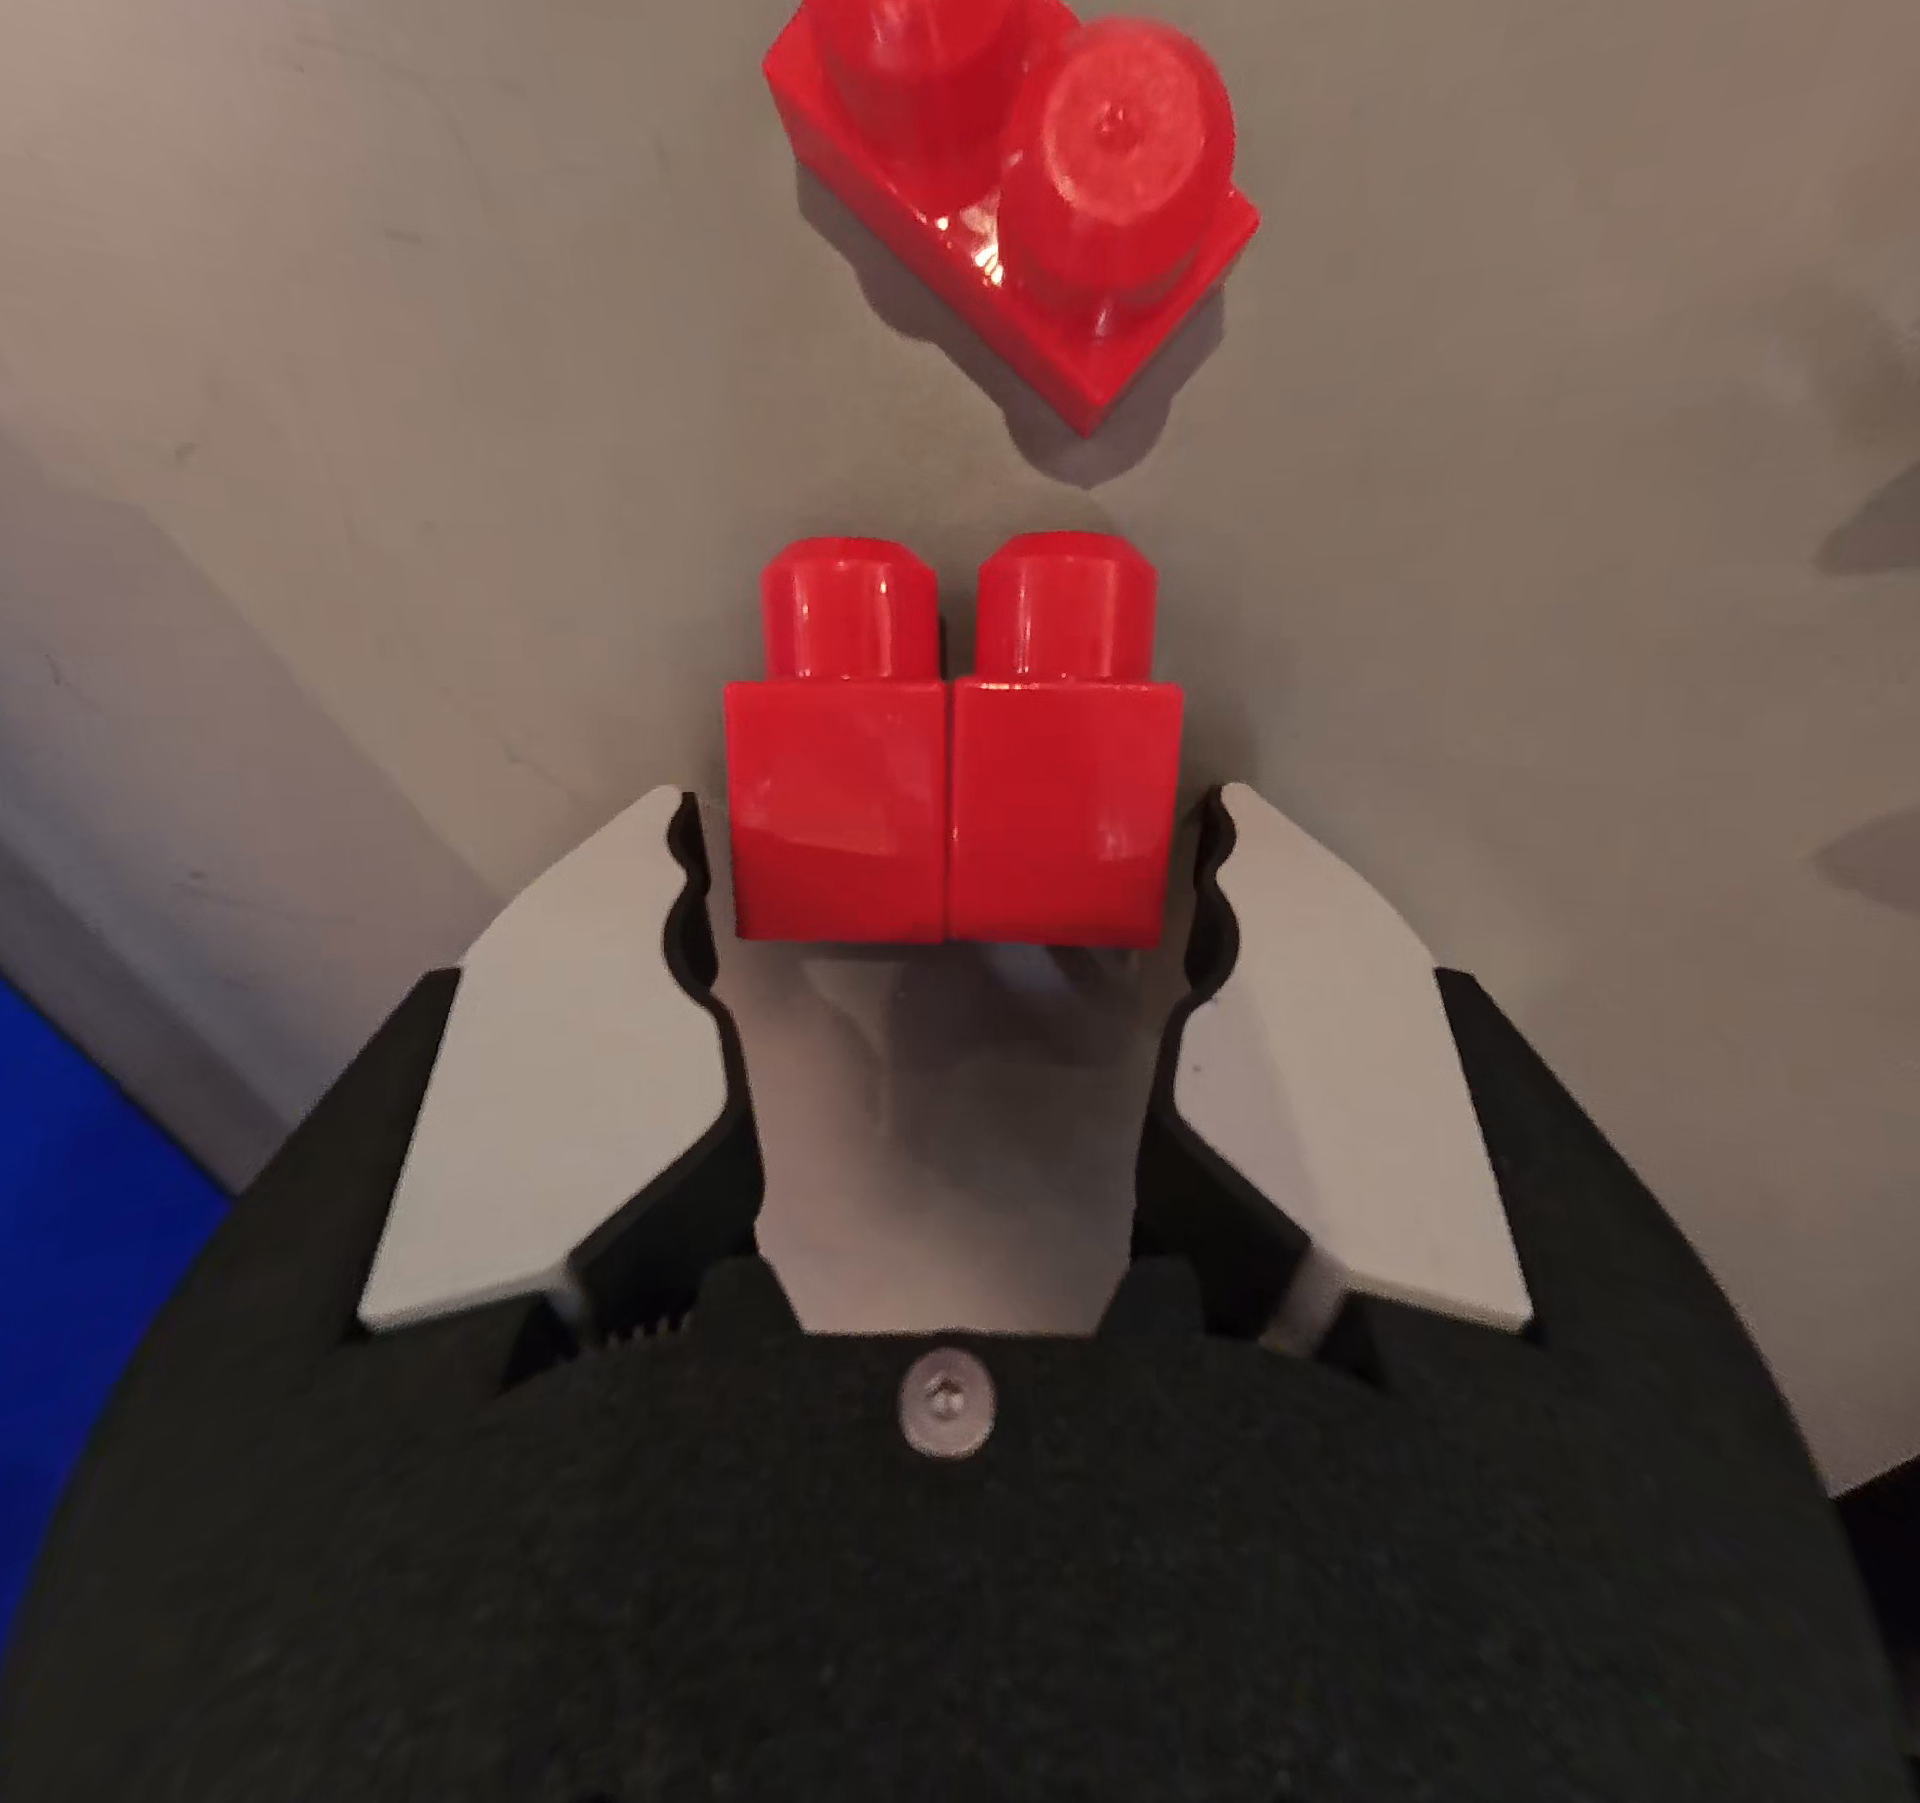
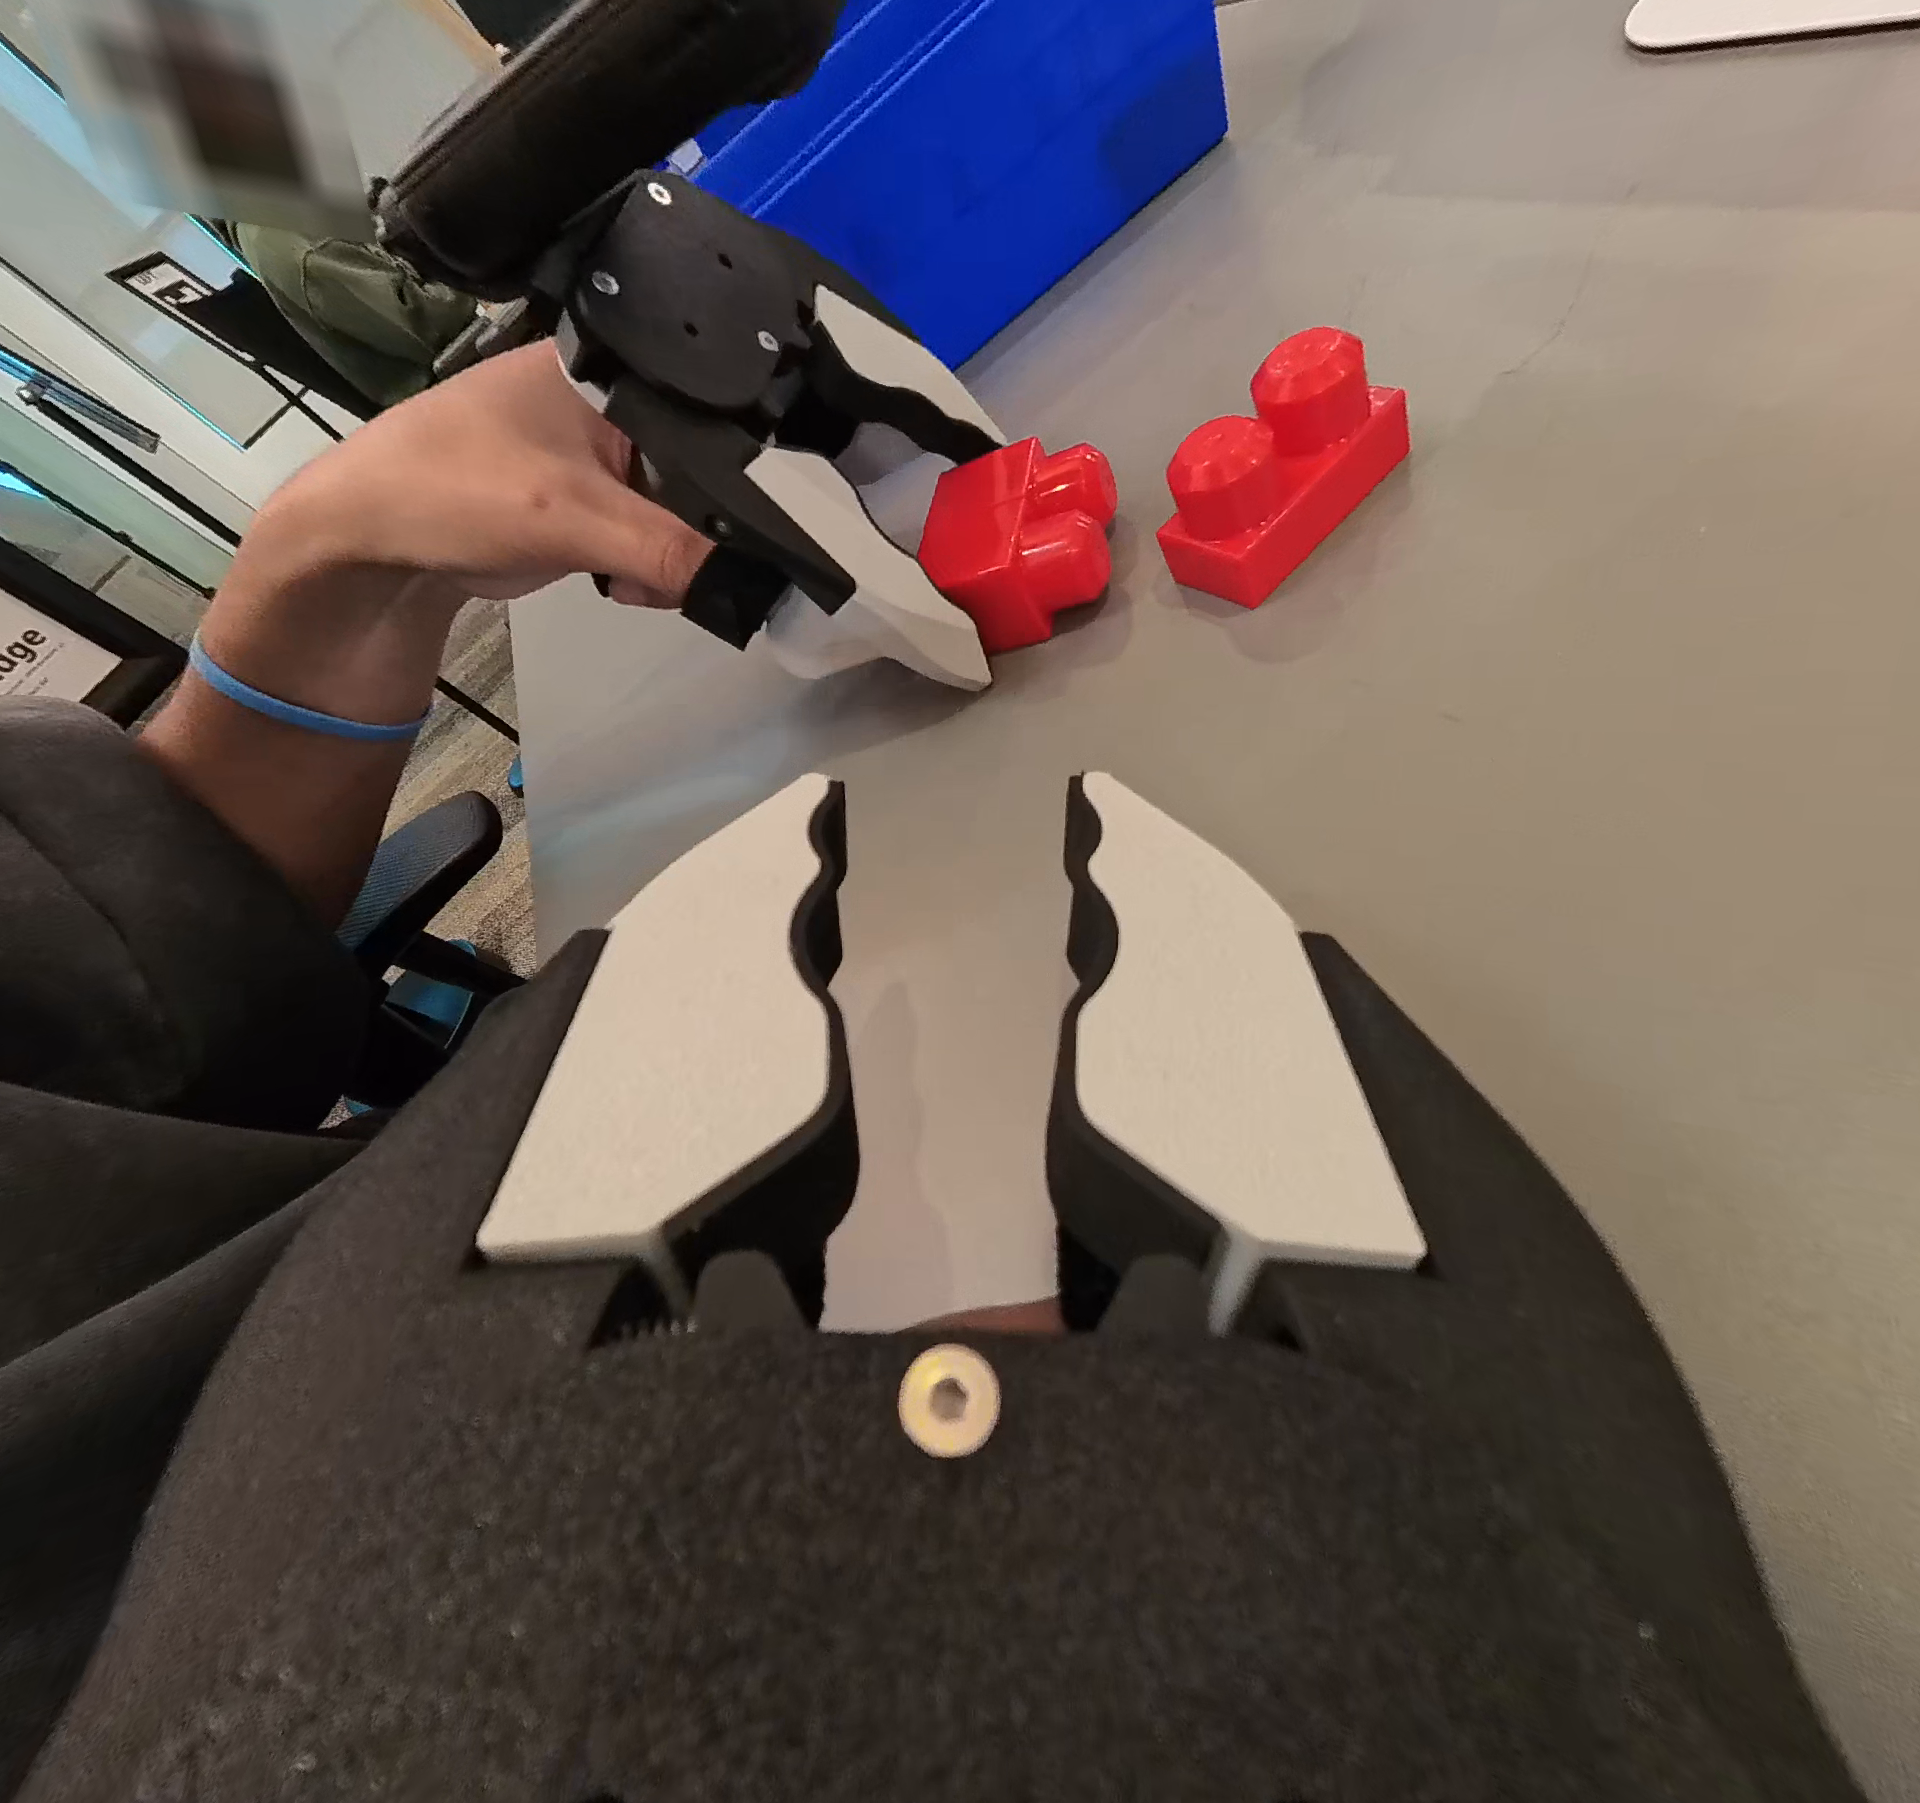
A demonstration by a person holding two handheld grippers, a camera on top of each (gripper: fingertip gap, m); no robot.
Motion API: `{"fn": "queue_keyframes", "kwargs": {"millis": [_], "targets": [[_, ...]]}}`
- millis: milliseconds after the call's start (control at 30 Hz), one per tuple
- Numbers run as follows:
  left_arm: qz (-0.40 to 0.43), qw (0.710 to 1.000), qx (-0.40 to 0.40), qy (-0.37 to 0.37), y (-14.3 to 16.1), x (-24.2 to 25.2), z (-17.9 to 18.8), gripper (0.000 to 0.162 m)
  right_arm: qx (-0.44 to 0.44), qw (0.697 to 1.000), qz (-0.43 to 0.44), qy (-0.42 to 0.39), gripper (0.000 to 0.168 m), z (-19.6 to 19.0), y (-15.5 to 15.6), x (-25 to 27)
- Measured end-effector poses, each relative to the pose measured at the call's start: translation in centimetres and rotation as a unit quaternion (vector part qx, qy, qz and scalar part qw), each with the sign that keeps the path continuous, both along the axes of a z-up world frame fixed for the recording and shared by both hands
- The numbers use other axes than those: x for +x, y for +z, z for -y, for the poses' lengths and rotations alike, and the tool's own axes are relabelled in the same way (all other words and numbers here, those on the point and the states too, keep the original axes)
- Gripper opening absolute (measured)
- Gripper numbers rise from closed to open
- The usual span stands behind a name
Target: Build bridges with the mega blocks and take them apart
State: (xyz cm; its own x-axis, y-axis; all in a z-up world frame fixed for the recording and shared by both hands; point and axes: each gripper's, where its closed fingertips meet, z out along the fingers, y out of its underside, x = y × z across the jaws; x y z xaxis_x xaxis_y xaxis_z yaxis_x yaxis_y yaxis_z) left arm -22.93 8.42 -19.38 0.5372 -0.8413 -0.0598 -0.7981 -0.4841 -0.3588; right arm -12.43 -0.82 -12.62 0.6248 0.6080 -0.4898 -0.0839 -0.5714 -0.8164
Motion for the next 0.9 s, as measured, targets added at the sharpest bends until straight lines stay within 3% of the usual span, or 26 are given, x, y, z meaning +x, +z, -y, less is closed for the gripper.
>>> {"fn": "queue_keyframes", "kwargs": {"millis": [200, 300, 633, 900], "targets": [[-0.003, 1.000, -0.011, -0.005, 0.0, 0.2, 0.2, 0.085, 0.000, 1.000, 0.001, 0.001, 0.040, 0.0, 0.0, -0.1], [0.001, 1.000, -0.020, -0.012, 0.0, 0.3, 0.4, 0.076, 0.000, 1.000, 0.001, 0.001, 0.040, 0.0, 0.0, 0.0], [-0.002, 1.000, -0.011, -0.025, 0.1, -0.1, 0.3, 0.075, 0.000, 1.000, 0.001, 0.000, 0.040, 0.1, -0.1, 0.0], [0.113, 0.989, 0.053, -0.075, 2.4, 0.9, 0.8, 0.074, 0.002, 1.000, 0.021, -0.013, 0.041, -0.3, -0.6, 0.4]]}}
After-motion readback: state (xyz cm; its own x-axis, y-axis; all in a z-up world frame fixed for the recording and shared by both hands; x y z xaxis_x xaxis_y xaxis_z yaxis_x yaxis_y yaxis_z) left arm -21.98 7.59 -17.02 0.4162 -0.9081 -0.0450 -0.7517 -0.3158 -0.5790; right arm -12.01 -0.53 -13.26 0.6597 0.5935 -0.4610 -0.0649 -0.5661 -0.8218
